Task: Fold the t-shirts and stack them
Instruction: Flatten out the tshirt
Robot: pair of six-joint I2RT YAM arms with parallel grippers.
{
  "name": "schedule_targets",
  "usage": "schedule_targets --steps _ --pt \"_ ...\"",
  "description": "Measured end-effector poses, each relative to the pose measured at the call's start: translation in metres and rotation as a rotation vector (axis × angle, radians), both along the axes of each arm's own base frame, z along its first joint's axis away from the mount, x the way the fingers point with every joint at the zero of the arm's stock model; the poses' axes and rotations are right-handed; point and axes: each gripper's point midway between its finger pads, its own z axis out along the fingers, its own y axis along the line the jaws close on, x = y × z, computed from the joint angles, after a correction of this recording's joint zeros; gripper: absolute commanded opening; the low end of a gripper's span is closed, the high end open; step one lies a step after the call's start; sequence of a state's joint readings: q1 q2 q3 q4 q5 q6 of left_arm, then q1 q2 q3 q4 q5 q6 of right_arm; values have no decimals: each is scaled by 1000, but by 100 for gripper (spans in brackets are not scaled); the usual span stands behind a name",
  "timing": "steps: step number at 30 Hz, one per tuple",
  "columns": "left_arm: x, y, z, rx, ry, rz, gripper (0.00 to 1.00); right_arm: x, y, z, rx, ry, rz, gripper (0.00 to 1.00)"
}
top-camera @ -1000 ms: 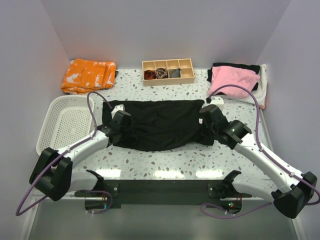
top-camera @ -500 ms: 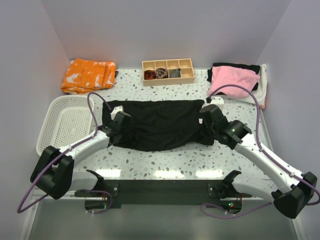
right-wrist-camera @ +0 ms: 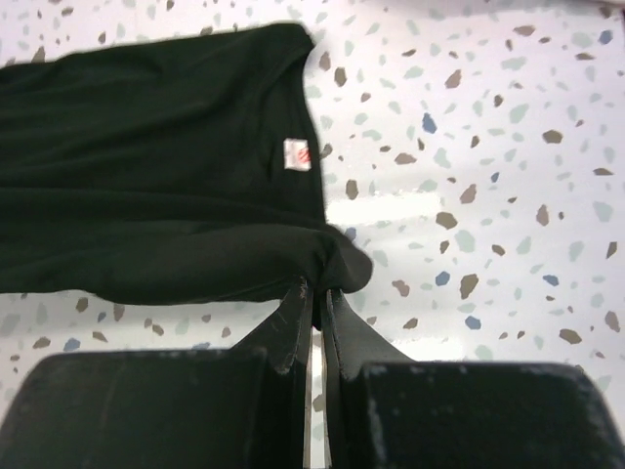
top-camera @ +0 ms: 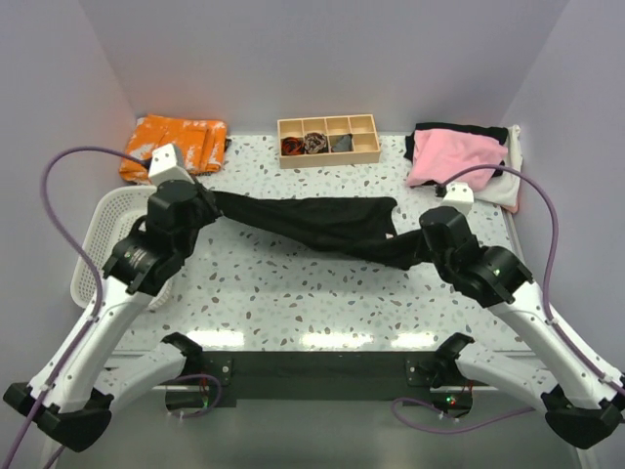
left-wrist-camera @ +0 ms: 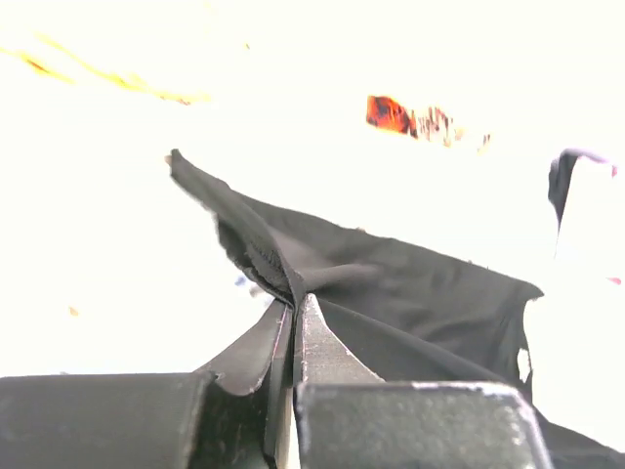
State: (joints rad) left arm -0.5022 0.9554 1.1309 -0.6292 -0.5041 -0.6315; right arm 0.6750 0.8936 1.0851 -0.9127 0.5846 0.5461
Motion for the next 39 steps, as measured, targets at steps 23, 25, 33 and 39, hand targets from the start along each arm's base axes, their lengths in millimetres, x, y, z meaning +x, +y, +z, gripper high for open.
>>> schedule_targets --steps 23,25,33,39 --pt "-44 58 270 9 -567 87 1 23 -24 253 -55 -526 24 0" --pt "-53 64 285 2 -611 99 0 23 -27 267 -71 -554 15 0" --pt "-26 44 252 58 -514 47 0 28 -29 282 -107 -573 4 0" --pt "-22 38 232 83 -462 17 0 14 -34 292 -69 -597 29 0"
